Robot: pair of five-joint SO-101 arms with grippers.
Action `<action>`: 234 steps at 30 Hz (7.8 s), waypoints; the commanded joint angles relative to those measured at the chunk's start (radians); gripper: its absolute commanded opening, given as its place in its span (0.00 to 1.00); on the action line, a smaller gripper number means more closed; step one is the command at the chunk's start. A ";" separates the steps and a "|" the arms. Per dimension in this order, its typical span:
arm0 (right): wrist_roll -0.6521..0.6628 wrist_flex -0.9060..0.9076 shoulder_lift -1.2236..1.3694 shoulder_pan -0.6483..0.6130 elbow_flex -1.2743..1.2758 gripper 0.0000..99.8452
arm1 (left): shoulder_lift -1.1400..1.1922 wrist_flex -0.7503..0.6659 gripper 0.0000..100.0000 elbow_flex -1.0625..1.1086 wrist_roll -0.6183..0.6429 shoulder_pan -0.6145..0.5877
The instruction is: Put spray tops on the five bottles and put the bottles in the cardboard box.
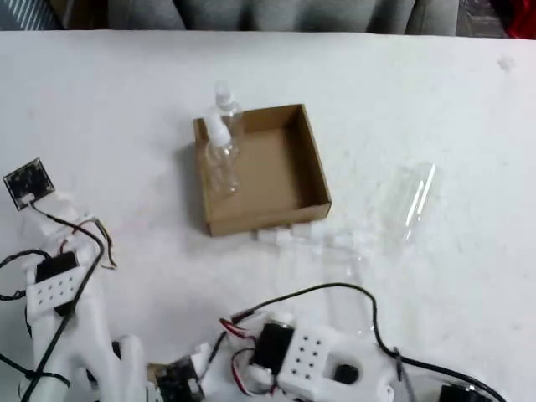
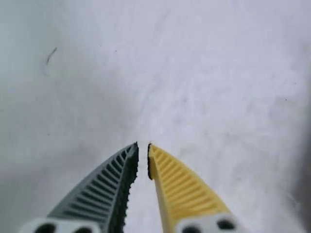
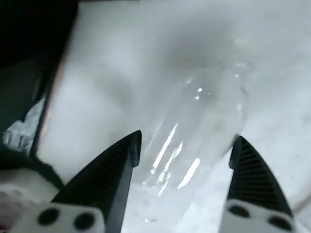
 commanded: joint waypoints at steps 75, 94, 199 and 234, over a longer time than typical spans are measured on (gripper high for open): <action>-0.396 -0.022 -0.242 0.921 -0.094 0.09 | 0.005 0.924 0.24 -0.440 -0.015 0.417; -0.394 -0.054 -0.234 0.881 -0.054 0.08 | 0.165 0.623 0.34 -0.259 0.069 0.427; 0.064 0.200 -0.232 1.076 -0.161 0.13 | 0.679 0.443 0.02 -0.523 -0.232 0.437; 0.315 -0.309 0.031 0.685 -0.052 0.16 | 0.593 0.377 0.02 -0.453 -0.295 0.404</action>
